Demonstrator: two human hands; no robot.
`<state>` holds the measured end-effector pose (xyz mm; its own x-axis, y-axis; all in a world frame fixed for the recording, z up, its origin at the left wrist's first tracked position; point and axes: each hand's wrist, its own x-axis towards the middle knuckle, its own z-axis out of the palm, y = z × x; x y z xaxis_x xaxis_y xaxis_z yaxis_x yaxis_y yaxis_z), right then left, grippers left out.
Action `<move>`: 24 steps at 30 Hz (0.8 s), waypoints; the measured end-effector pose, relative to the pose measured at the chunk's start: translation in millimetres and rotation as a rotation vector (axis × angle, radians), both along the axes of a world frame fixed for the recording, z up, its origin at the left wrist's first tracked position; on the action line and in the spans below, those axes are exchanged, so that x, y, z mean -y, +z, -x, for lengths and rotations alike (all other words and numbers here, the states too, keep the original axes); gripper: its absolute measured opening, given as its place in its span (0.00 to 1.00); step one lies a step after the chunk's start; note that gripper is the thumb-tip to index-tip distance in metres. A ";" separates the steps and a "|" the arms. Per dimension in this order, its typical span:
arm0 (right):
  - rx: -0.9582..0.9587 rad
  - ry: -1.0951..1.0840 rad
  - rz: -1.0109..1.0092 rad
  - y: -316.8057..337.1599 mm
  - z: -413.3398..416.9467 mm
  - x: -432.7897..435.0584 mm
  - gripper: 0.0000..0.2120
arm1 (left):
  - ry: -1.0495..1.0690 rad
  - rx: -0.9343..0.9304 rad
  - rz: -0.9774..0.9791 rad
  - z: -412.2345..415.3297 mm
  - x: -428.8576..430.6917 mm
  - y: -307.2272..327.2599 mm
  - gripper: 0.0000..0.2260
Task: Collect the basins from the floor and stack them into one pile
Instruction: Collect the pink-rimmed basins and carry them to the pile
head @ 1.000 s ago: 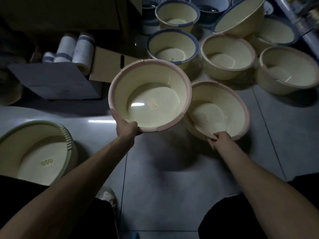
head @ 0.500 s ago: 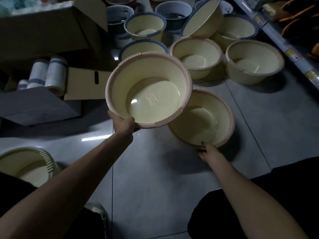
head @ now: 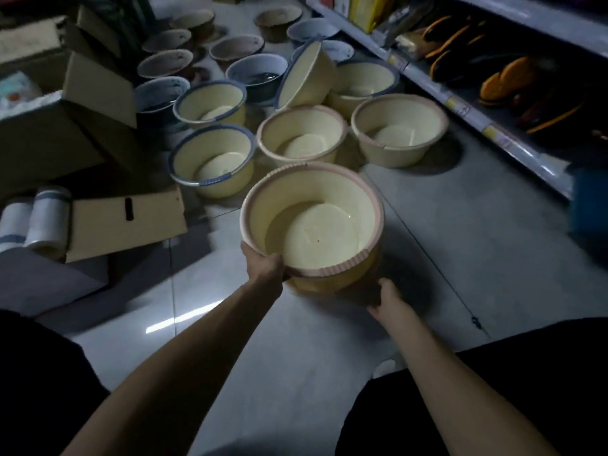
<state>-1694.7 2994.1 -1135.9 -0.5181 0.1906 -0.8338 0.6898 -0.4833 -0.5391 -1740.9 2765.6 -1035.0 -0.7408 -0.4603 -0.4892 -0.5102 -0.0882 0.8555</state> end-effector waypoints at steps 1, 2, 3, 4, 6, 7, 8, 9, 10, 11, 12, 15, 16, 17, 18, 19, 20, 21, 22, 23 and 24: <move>0.023 -0.032 0.010 -0.4 -1.8 -8.4 0.26 | -0.014 0.016 0.024 -0.7 -9.8 -2.6 0.32; 0.033 -0.075 0.020 4.1 -2.8 -12.5 0.28 | -0.027 0.019 0.045 -0.3 -18.2 -5.2 0.32; 0.029 -0.099 0.033 14.2 -2.7 -13.7 0.30 | -0.038 0.018 0.071 -0.3 -25.4 -7.2 0.32; 0.016 -0.102 0.030 20.2 0.5 -14.4 0.32 | -0.034 0.011 0.093 0.1 -31.3 -10.1 0.31; -0.043 -0.112 0.015 32.2 7.4 -11.7 0.31 | -0.001 0.002 0.101 2.8 -37.6 -19.2 0.29; -0.069 -0.122 0.000 32.2 10.7 -9.6 0.33 | 0.015 0.010 0.100 3.7 -39.1 -24.0 0.28; -0.074 -0.109 -0.032 31.5 13.5 -4.1 0.37 | 0.025 0.022 0.090 4.8 -38.3 -30.8 0.27; -0.075 -0.068 -0.063 27.7 14.6 2.4 0.42 | 0.022 0.051 0.087 5.4 -36.4 -37.3 0.27; -0.075 -0.013 -0.100 25.8 14.6 9.2 0.45 | 0.003 0.077 0.094 6.7 -32.1 -47.0 0.28; -0.083 0.043 -0.143 19.9 14.0 14.2 0.46 | -0.029 0.097 0.114 11.6 -22.9 -68.7 0.28; -0.078 0.078 -0.176 17.6 14.4 20.2 0.46 | -0.067 0.106 0.128 14.1 -14.1 -85.1 0.27; -0.090 0.061 -0.173 12.2 21.8 31.3 0.41 | -0.142 0.081 0.102 7.8 -3.8 -69.2 0.21; -0.094 0.043 -0.163 12.4 25.0 34.5 0.38 | -0.150 0.066 0.091 7.0 -0.3 -62.6 0.20; -0.094 0.025 -0.163 10.1 27.9 36.4 0.36 | -0.157 0.062 0.103 8.3 4.4 -60.5 0.20; -0.086 0.001 -0.165 8.2 29.6 37.8 0.36 | -0.164 0.076 0.145 10.9 10.1 -62.4 0.21; -0.075 -0.025 -0.167 5.2 30.7 38.5 0.36 | -0.178 0.106 0.193 12.8 15.4 -64.6 0.23; -0.060 -0.042 -0.168 3.6 31.0 39.3 0.35 | -0.187 0.150 0.225 14.8 21.1 -70.3 0.26; -0.048 -0.047 -0.172 2.6 31.0 40.0 0.33 | -0.193 0.188 0.239 17.1 25.9 -76.4 0.31; -0.035 -0.043 -0.173 0.3 31.2 40.4 0.31 | -0.194 0.222 0.240 18.6 29.2 -81.7 0.36; -0.024 -0.036 -0.176 -3.1 30.8 40.4 0.29 | -0.195 0.254 0.224 19.0 31.2 -85.5 0.38; -0.018 -0.033 -0.168 -5.9 30.6 40.8 0.29 | -0.196 0.278 0.190 19.1 32.2 -90.0 0.36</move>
